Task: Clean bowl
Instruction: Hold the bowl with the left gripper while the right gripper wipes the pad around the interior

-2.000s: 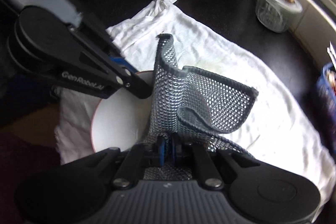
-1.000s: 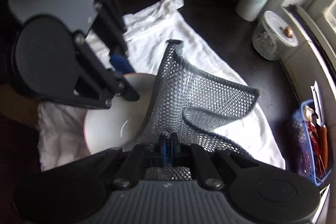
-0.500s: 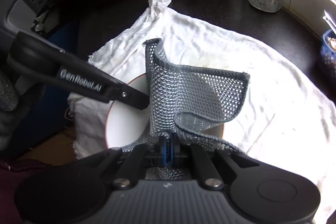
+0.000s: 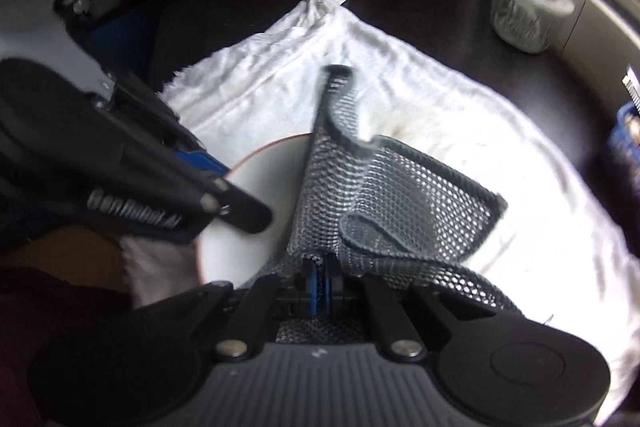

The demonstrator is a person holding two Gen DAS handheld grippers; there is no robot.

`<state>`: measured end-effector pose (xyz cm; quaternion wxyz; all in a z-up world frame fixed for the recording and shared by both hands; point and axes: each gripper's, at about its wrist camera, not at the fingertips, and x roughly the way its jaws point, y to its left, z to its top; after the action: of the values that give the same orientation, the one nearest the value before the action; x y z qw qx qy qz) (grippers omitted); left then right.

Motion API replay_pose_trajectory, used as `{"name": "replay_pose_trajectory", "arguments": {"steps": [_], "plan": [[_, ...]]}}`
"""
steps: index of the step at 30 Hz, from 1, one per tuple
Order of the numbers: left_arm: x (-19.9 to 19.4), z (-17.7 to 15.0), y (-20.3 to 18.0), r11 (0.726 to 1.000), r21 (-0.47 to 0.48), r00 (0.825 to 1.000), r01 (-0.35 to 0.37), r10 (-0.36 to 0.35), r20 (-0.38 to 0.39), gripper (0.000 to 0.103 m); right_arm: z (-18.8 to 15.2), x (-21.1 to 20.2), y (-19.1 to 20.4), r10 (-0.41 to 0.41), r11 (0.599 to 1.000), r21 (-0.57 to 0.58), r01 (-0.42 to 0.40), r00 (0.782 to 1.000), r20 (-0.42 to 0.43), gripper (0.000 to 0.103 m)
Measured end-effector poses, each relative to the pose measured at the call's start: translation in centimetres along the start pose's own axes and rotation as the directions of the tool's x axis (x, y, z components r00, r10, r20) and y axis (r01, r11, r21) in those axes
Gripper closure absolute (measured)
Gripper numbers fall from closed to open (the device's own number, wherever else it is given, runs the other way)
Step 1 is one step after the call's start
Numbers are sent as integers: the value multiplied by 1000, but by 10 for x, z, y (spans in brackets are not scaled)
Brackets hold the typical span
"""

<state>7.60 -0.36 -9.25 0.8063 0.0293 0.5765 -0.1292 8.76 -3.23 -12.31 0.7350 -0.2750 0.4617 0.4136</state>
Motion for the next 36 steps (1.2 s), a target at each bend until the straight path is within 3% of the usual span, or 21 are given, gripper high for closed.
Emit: {"name": "replay_pose_trajectory", "arguments": {"steps": [6, 10, 14, 17, 20, 22, 27, 29, 30, 31, 33, 36], "plan": [[8, 15, 2, 990, 134, 999, 35, -37, 11, 93, 10, 9, -10, -61, 990, -128, 59, 998, -14, 100], [-2, 25, 27, 997, -57, 994, 55, -49, 101, 96, 11, 9, -16, -77, 987, -142, 76, 997, 0, 101], [4, 16, 49, 949, -302, 993, 89, -60, 102, 96, 24, 14, -20, -97, 989, -110, 98, 995, 15, 101], [5, -4, 52, 896, -435, 994, 94, -63, 86, 96, 28, 21, -23, -50, 998, -48, 49, 999, -13, 101], [5, -23, 57, 809, -577, 993, 113, -79, 84, 96, 23, 25, -24, 52, 998, 39, -51, 998, -27, 100], [5, -33, 60, 745, -655, 992, 124, -93, 83, 95, 22, 25, -23, 74, 995, 74, -72, 997, -22, 100], [6, -54, 66, 598, -783, 982, 172, -165, 90, 93, 16, 31, -20, 179, 969, 173, -176, 984, -6, 99], [5, -58, 64, 582, -792, 978, 186, -191, 89, 93, 14, 30, -16, 179, 968, 177, -176, 984, 0, 99], [5, -58, 63, 585, -788, 976, 189, -203, 84, 93, 13, 30, -16, 198, 963, 187, -196, 980, 6, 99], [4, -55, 60, 622, -762, 977, 181, -201, 68, 92, 13, 30, -15, 223, 954, 202, -220, 975, 11, 99], [2, -43, 52, 748, -647, 986, 145, -163, 32, 90, 15, 26, -8, 157, 980, 127, -155, 988, -6, 99], [-3, -23, 39, 906, -416, 997, 73, -77, 6, 89, 18, 19, -3, 59, 998, 21, -59, 998, -16, 99]]}}
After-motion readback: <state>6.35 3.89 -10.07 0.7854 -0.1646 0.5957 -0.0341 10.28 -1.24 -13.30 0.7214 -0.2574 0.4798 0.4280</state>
